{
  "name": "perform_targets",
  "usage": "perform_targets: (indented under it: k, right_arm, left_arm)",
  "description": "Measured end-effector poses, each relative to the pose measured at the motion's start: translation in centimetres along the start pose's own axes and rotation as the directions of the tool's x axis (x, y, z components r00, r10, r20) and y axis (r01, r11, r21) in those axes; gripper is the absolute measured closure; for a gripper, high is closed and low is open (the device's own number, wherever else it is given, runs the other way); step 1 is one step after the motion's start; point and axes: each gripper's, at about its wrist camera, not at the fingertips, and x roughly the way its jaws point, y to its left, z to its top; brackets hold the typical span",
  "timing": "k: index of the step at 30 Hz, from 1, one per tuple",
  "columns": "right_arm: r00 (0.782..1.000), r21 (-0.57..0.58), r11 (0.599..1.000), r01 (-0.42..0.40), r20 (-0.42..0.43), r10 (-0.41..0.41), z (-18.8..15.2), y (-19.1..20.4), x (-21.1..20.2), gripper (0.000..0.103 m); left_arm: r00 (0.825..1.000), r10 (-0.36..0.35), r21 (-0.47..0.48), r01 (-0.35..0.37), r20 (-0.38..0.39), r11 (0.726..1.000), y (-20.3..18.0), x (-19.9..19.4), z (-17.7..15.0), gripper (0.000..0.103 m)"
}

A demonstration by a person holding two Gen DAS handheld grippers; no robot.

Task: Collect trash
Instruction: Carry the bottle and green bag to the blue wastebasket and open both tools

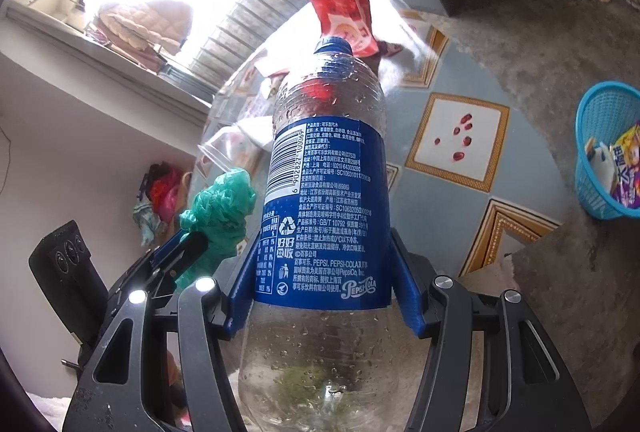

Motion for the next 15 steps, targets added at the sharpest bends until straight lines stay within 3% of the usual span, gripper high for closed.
perform_targets:
  k: [8, 15]
  right_arm:
    - [0.997, 0.004, 0.999, -0.039, 0.074, 0.039, 0.2, -0.3, -3.2, 0.047]
    - [0.988, 0.048, 0.998, -0.049, 0.150, 0.042, 0.2, -2.4, -6.1, 0.047]
  left_arm:
    - [0.997, -0.039, 0.024, 0.038, 0.062, 0.999, -2.1, -1.5, 2.3, 0.070]
    - [0.992, -0.104, 0.100, 0.096, 0.075, 0.990, -6.3, -0.6, 4.7, 0.070]
